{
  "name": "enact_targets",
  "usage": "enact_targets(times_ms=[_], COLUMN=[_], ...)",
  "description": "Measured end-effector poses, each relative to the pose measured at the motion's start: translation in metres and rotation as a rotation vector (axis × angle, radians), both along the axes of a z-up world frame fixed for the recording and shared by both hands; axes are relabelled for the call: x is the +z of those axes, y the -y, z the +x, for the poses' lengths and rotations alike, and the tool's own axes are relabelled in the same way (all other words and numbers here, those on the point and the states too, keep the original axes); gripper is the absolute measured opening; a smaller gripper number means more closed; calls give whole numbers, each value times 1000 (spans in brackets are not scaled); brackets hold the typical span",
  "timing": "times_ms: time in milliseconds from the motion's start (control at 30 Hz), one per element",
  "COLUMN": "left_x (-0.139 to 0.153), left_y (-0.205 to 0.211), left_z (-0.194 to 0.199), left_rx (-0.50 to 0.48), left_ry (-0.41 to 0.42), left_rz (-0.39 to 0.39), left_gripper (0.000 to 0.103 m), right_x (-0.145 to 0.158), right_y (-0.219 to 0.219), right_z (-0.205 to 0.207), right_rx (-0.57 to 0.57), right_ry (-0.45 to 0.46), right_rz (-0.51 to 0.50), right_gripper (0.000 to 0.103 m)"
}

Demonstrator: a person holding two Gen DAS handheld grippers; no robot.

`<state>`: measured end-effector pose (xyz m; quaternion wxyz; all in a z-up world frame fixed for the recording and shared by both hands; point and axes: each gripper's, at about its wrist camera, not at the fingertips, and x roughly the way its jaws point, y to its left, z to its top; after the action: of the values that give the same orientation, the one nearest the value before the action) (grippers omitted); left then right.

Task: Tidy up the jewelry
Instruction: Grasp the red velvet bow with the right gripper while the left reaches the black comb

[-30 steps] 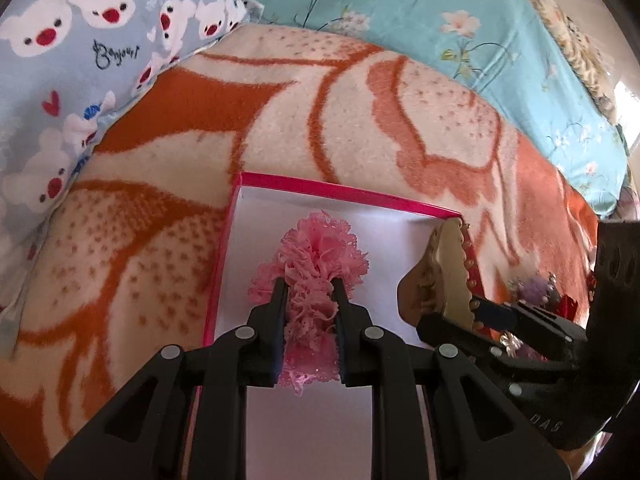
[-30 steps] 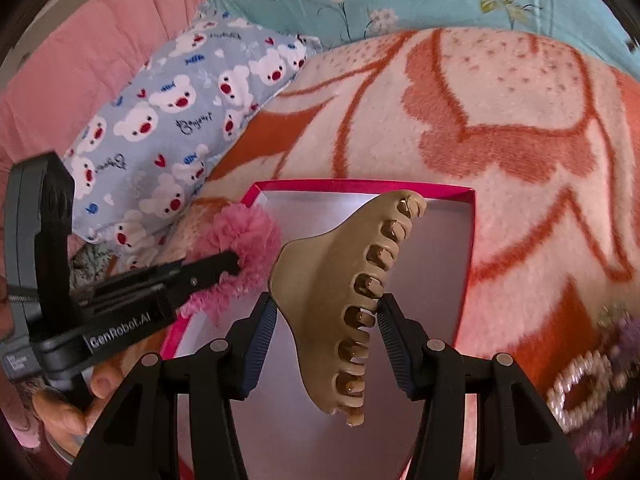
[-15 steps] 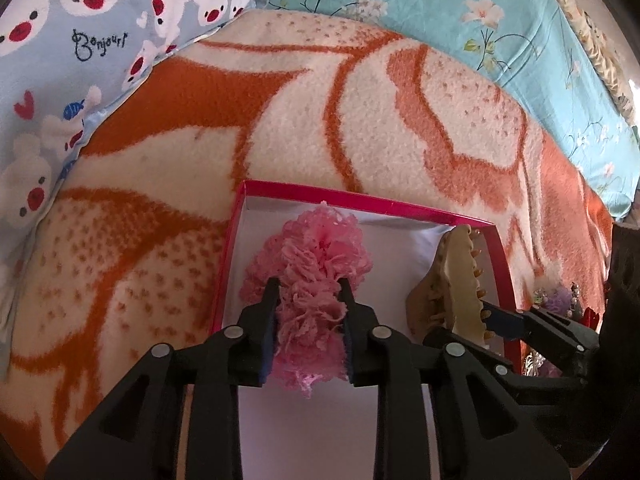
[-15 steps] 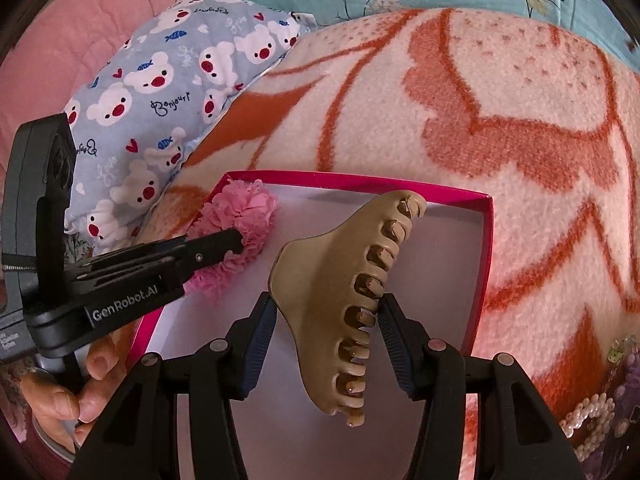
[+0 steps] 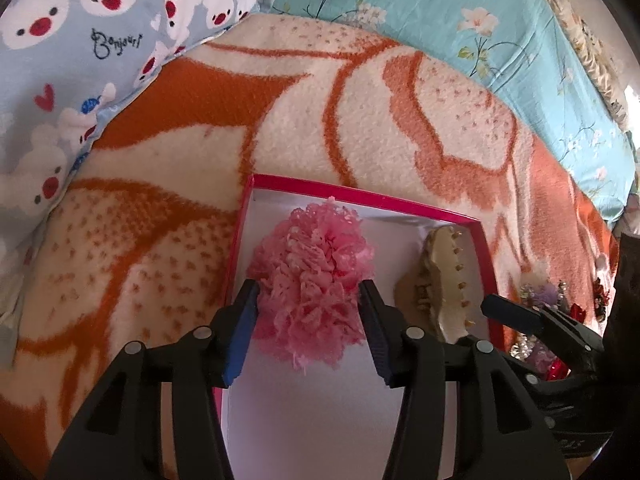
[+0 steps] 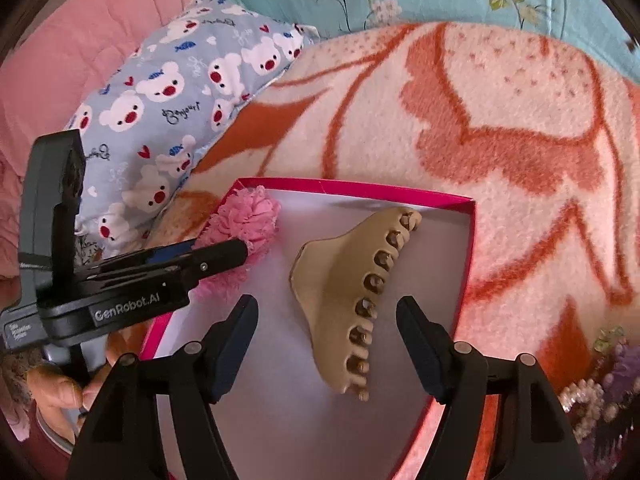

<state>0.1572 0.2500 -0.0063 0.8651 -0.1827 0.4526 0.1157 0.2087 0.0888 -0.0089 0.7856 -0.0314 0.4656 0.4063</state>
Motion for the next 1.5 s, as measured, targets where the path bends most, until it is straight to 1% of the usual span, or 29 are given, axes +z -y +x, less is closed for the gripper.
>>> enact_targets(times_ms=[133, 333, 800, 1233, 1400, 1500], left_x=[7, 17, 30, 31, 26, 20], left_y=[8, 27, 94, 169, 193, 203], left_z=[-11, -26, -39, -27, -20, -15], left_rx=[-3, -25, -132, -270, -320, -343], left_ry=[14, 37, 52, 40, 22, 5], left_rz=[-7, -21, -37, -43, -34, -33], left_gripper=[49, 49, 49, 49, 49, 49], right_x=[10, 17, 23, 16, 6, -2], right_y=[20, 59, 148, 235, 258, 263], right_z=[-10, -22, -42, -42, -32, -25], right_rx=[-19, -78, -205, -366, -428, -442], right_ry=[8, 7, 11, 11, 3, -10], right_rz=[21, 34, 39, 26, 24, 22], right_gripper=[73, 73, 73, 73, 73, 73])
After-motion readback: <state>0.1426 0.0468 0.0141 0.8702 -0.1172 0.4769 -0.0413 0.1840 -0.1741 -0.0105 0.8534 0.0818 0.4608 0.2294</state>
